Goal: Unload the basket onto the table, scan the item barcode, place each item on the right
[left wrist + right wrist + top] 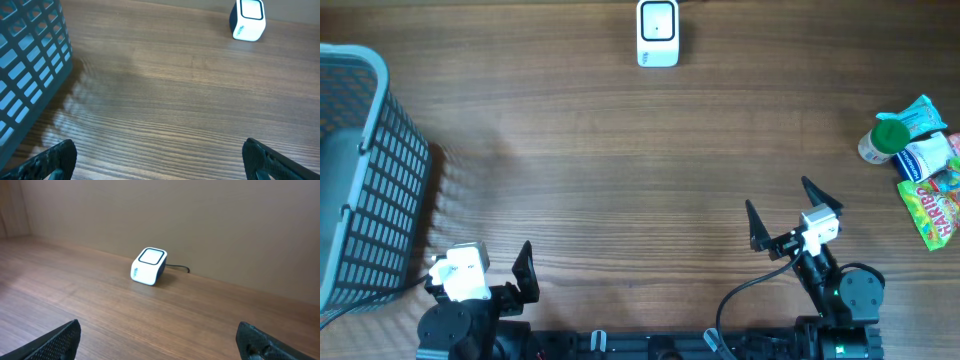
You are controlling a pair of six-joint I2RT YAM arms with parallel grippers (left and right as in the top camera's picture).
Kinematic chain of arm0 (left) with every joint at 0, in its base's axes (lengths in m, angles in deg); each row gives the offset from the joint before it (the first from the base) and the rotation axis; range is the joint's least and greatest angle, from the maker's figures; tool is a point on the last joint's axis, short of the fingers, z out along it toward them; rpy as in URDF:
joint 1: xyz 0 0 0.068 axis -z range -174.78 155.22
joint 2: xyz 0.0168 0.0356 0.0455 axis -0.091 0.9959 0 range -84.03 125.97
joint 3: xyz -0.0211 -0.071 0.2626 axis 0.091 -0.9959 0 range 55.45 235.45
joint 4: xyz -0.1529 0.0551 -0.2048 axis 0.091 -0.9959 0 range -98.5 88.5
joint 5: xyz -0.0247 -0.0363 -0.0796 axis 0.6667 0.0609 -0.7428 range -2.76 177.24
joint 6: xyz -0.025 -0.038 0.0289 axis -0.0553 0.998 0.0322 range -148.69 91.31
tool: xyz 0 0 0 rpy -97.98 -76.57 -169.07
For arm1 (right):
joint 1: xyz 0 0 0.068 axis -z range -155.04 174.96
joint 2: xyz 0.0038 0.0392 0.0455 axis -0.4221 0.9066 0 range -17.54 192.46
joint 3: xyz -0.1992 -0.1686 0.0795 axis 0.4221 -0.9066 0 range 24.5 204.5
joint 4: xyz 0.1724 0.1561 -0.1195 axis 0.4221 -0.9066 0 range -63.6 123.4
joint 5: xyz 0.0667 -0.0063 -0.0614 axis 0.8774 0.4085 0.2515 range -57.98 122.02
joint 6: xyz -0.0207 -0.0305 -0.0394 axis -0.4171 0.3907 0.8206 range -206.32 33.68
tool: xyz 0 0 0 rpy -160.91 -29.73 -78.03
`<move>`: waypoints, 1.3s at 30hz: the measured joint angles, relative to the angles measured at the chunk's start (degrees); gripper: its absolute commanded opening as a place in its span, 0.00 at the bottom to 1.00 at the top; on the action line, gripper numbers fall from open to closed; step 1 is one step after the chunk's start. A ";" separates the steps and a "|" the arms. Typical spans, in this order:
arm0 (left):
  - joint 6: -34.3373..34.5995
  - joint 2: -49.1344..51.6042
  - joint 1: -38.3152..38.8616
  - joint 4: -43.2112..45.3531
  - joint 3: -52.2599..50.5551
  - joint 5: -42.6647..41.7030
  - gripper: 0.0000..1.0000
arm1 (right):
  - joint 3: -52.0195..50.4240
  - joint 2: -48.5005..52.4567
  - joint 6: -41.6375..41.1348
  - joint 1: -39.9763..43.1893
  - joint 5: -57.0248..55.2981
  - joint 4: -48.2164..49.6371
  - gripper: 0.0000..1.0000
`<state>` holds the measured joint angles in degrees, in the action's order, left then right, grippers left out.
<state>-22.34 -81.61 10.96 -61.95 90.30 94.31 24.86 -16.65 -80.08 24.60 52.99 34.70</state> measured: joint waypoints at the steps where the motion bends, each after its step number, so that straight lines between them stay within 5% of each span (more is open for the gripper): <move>1: 0.00 0.00 0.00 0.00 0.00 0.00 1.00 | 0.00 0.00 0.09 0.00 -0.13 -0.02 1.00; 26: 0.00 0.00 0.00 0.94 0.00 -0.04 1.00 | 0.00 0.00 0.72 0.00 -0.68 -0.02 1.00; 33: -0.02 0.02 -0.04 26.25 -2.84 -1.16 1.00 | 0.00 0.00 0.72 0.00 -0.70 -0.02 1.00; 39: 1.40 0.04 -1.42 54.03 -22.53 -2.78 1.00 | 0.00 -0.02 0.74 0.00 -0.72 -0.02 1.00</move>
<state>-20.94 -81.57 9.54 -7.92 67.77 91.53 24.86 -16.67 -79.34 24.60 52.27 34.68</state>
